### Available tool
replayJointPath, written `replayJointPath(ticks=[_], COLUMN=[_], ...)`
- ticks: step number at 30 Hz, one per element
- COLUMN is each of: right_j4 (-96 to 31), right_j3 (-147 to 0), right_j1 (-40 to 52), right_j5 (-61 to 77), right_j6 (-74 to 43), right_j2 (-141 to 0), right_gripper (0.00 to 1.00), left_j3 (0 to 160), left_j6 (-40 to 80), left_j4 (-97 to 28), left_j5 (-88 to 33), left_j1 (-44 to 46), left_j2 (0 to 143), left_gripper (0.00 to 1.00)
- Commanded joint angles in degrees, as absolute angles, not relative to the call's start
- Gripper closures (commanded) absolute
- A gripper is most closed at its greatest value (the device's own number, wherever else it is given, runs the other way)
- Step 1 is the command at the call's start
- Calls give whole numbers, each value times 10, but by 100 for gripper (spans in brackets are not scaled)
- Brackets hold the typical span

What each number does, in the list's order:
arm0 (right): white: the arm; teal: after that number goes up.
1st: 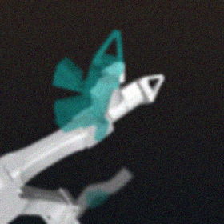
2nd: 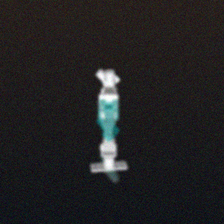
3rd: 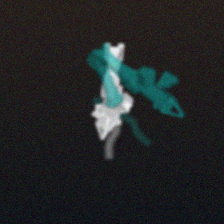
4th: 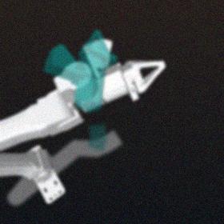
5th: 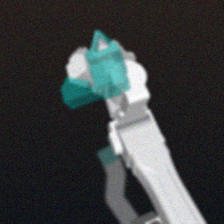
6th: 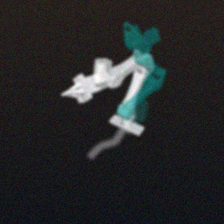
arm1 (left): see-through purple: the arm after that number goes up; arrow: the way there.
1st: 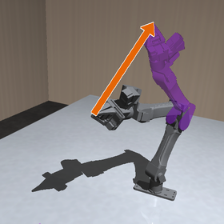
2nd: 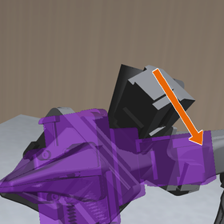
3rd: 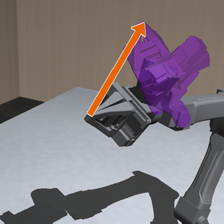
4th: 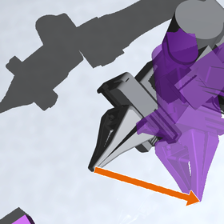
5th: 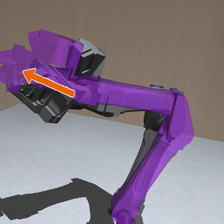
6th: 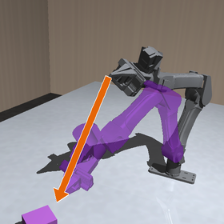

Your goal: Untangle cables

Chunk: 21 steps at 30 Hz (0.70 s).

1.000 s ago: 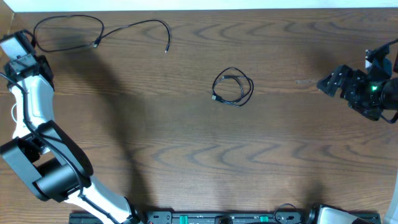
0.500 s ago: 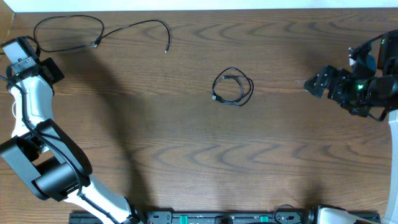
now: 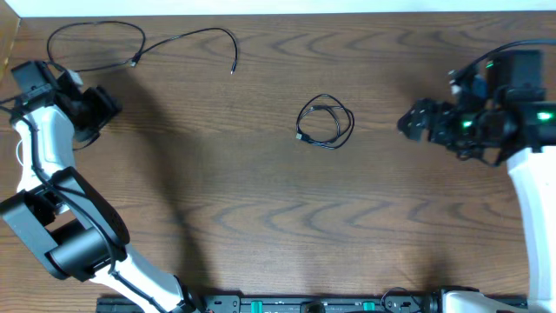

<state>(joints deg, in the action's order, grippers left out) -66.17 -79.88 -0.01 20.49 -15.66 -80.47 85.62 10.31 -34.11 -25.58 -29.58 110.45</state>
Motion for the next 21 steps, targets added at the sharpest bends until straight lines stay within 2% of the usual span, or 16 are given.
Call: replayJointPath(ticks=[1,3,4,5,9,12,15,18,21], right_j4=[-614,-571,-554,-545,-572,-592,-594,-593,-594], right_j3=[-741,-712,-700,-694,-702,-708,-708,-708,-708], right_j1=[21,33,42,50,70,71,71,71,71], right_j5=[202,216,228,238,243,242,248,248,248], right_j6=[-195,-190,-175,-159,-117,-102,-102,-102,-102], right_j2=[-807,-808,-811,-814,-852,-884,-899,-899,-899], right_gripper=[1,2,8,9,1,1,1,1,1], left_j3=[854,854,854,854,854,854,854,854,854], left_j6=[166,154,145,136,131,115,38,37,37], left_j4=[-357,-372,-378,-384,-388,-367,-334,-314,-293], left_j5=[-446,-443,-443,-440,-397,-350,-267,-154,-113], left_j1=[-236,-194,-174,-154,-61,17,101,160,204], left_j2=[1090,1090,1090,1090,1091,1091,1091,1093,1097], left_gripper=[32,31,32,31,32,32,31,31,31])
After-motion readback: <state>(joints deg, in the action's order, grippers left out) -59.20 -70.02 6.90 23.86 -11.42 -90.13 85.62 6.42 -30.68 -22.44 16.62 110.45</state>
